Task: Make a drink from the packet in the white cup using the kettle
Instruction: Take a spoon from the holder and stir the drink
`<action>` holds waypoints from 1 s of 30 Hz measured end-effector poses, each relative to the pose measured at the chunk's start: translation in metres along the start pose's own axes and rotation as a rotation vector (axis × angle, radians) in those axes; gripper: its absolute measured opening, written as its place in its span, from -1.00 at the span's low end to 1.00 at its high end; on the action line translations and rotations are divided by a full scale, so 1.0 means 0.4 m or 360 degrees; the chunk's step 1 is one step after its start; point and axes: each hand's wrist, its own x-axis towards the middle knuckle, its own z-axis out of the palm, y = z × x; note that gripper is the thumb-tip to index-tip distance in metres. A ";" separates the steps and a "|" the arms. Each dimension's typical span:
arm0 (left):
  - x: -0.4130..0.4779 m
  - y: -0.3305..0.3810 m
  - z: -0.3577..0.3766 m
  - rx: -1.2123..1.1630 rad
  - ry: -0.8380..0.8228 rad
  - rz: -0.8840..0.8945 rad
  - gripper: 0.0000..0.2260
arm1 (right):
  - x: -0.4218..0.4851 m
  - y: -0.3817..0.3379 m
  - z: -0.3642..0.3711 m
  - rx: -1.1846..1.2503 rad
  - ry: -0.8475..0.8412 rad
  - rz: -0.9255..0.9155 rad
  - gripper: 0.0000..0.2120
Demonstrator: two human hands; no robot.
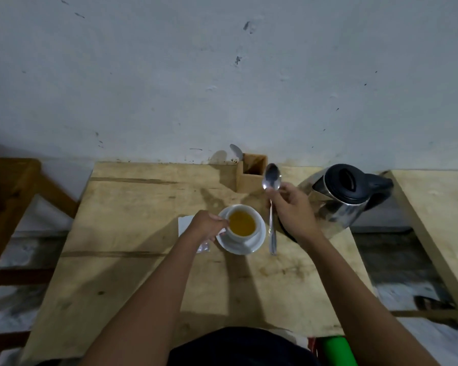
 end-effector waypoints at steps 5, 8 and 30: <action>0.005 -0.009 0.005 0.0037 0.0041 0.0069 -0.75 | -0.073 0.116 0.026 -0.0137 -0.0044 0.0376 -0.73; -0.002 -0.013 0.012 0.0022 0.0077 0.0139 -0.76 | -0.105 0.142 0.034 -0.0114 -0.0101 0.0601 -0.77; 0.009 -0.039 0.023 -0.0039 0.0096 0.0205 -0.73 | -0.015 0.111 0.020 -0.1338 -0.0600 0.0265 -0.72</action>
